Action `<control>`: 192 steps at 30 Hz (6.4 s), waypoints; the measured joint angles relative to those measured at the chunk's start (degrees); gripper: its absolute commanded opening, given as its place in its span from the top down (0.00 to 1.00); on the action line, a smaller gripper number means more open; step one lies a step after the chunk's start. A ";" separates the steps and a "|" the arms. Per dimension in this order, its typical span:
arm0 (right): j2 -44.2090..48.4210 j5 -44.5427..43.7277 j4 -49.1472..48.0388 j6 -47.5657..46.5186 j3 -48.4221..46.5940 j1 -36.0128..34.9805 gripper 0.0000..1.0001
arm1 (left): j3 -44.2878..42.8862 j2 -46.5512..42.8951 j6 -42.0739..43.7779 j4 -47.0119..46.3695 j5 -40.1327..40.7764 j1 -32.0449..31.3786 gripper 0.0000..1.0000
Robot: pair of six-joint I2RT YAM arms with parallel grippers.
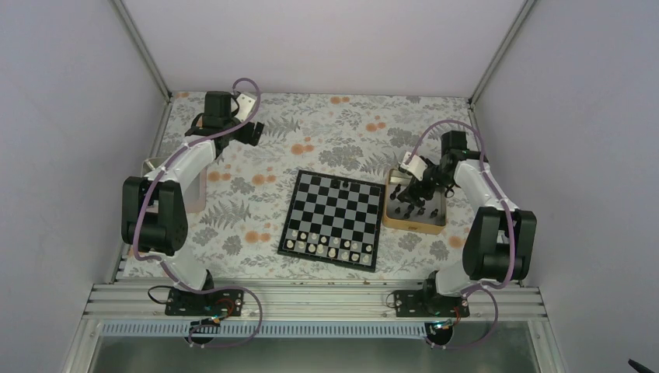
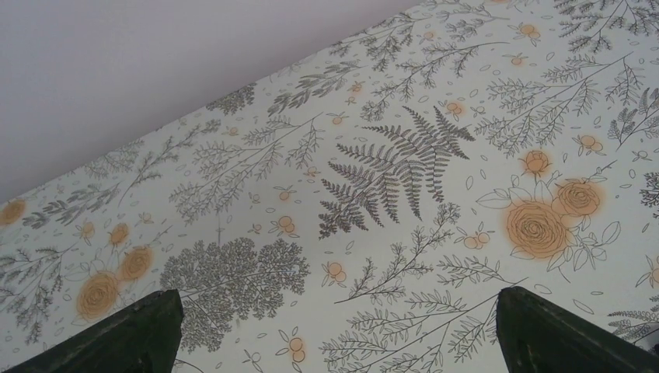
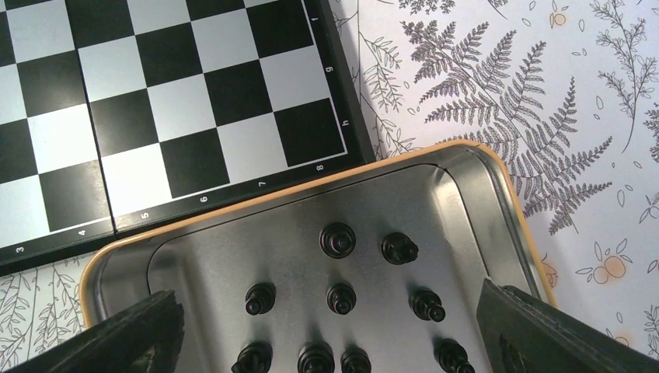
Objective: Set up the chess pieces on the board
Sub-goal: Pick up the chess piece from the storage box.
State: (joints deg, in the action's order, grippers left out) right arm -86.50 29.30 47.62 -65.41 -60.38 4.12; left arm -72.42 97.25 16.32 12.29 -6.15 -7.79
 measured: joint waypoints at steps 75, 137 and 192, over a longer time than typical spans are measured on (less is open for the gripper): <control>-11.58 -9.88 1.18 1.81 -8.26 -6.73 0.18 | 0.46 0.00 1.22 -2.80 4.44 0.00 0.00; -13.20 -13.14 2.47 3.06 -2.14 -9.38 0.77 | 0.48 0.90 1.29 -3.19 5.07 0.00 0.00; -11.69 -13.27 6.62 4.35 -6.80 -9.77 0.95 | 0.57 0.96 2.16 -3.21 3.72 0.00 0.00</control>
State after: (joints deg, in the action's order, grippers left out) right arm -98.19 16.03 54.24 -61.06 -67.18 -5.65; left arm -71.85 98.21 18.48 9.08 -2.44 -7.79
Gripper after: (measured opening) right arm 0.085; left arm 0.999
